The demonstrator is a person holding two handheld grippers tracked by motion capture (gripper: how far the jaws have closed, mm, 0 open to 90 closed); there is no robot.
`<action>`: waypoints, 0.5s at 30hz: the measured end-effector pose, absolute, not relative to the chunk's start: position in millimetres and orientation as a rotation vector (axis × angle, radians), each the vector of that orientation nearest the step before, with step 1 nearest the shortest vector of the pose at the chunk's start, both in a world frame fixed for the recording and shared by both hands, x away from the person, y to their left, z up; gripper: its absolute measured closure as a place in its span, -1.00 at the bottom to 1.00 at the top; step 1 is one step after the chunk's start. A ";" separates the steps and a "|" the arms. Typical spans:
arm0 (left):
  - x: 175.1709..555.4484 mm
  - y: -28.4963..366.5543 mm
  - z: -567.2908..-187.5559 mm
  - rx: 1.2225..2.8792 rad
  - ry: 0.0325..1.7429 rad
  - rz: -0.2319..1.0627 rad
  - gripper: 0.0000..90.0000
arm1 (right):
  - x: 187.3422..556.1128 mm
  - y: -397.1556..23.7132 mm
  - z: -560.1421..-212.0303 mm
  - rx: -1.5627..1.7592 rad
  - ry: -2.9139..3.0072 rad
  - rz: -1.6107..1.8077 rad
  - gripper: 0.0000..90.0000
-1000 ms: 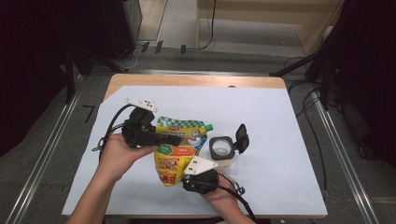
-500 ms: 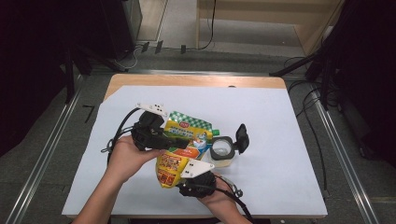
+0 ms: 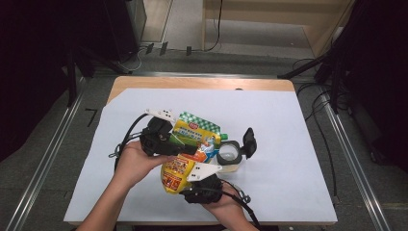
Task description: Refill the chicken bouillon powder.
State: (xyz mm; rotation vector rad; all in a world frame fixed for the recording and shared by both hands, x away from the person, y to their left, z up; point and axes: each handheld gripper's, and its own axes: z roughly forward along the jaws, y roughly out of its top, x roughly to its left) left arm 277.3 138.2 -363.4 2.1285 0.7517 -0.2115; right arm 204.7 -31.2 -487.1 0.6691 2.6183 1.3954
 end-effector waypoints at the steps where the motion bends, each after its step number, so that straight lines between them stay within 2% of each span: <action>1: 277.6 137.8 -364.3 2.128 0.755 -0.213 0.69 | 204.9 -31.4 -486.9 0.676 2.619 1.405 0.21; 6: 278.8 134.4 -368.9 2.116 0.775 -0.207 0.61 | 203.7 -32.5 -485.3 0.676 2.621 1.414 0.24; 15: 280.6 125.9 -372.8 2.135 0.825 -0.190 0.62 | 199.0 -32.5 -480.7 0.680 2.638 1.461 0.26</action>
